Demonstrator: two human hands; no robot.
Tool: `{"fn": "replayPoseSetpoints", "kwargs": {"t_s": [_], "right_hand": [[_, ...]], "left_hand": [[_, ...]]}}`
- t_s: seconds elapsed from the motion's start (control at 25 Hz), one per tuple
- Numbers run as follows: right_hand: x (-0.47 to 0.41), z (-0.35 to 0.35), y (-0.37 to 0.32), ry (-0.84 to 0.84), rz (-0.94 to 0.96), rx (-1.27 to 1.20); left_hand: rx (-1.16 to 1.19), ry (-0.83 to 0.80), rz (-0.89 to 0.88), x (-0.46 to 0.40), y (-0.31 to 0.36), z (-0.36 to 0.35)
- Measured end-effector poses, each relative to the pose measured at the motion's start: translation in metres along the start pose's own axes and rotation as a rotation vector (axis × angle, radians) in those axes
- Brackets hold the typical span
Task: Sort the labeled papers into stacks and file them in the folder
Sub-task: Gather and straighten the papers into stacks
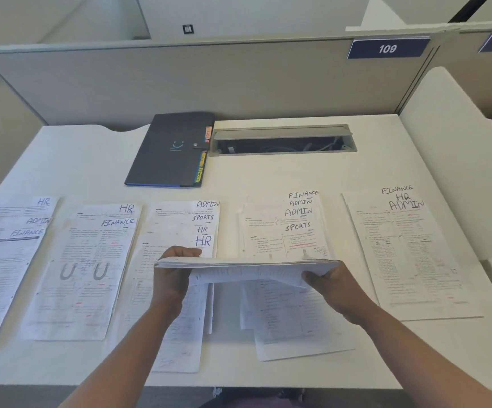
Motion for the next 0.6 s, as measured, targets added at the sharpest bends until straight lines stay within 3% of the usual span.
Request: {"fn": "replayPoseSetpoints", "kwargs": {"t_s": [0.16,0.28,0.48,0.6], "right_hand": [[-0.004,-0.005,-0.003,-0.095,0.015,0.014],[-0.008,0.002,0.0,-0.053,0.014,0.003],[-0.011,0.026,-0.005,0.064,-0.021,-0.098],[-0.006,0.05,-0.034,0.303,0.192,-0.257]], "left_hand": [[-0.035,-0.024,0.035,-0.003,-0.004,0.0],[-0.081,-0.092,-0.027,-0.001,0.007,-0.001],[-0.269,-0.089,-0.164,-0.008,0.055,-0.001],[-0.454,-0.047,-0.299,-0.011,0.1,-0.013]]}}
Point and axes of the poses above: each hand's wrist, its own x-axis away from the middle knuckle, its own z-axis out of the back of the hand, y = z × x, the point moved 7 cm from there along -x, towards the middle knuckle, and after that the axes turned 12 degrees about -x, right-handed, at the moved point
